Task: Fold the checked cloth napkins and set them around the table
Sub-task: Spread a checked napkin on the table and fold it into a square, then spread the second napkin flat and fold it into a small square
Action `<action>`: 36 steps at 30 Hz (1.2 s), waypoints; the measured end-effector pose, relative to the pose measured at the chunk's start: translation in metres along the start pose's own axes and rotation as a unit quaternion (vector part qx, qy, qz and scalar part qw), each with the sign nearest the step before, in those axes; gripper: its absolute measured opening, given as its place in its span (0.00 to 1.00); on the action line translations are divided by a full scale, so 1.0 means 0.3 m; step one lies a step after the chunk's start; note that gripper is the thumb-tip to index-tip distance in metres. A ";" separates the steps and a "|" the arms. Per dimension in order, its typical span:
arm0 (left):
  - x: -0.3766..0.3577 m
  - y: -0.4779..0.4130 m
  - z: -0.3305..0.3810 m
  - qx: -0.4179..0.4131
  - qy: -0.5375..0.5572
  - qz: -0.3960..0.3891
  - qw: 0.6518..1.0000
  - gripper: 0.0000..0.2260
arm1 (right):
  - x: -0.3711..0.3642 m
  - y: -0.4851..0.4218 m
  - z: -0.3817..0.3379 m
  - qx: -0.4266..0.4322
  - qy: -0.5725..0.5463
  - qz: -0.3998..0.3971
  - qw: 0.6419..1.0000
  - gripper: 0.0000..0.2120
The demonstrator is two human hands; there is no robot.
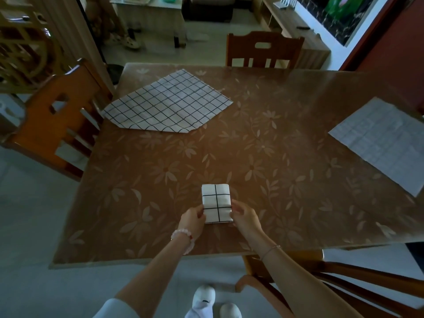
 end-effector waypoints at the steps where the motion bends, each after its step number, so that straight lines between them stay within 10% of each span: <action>1: -0.005 0.010 -0.001 0.001 -0.003 -0.002 1.000 0.15 | 0.002 0.010 0.008 0.000 0.005 0.003 1.000 0.21; 20: 0.194 0.068 0.194 -0.058 0.150 0.169 0.972 0.08 | 0.166 0.135 -0.070 0.036 -0.113 0.050 0.992 0.06; 36: -0.353 0.187 0.836 -0.185 0.293 0.067 0.936 0.11 | 0.816 0.379 0.163 0.099 -0.309 0.063 0.944 0.11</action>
Point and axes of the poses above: each hand's wrist, its own y-axis away from the middle knuckle, its own x-axis out of the back of the hand, z = x × y, the point moved 10 cm from there along -y, towards the middle knuckle, and after that the axes turned 14 degrees about -x, right-handed, at the moved point
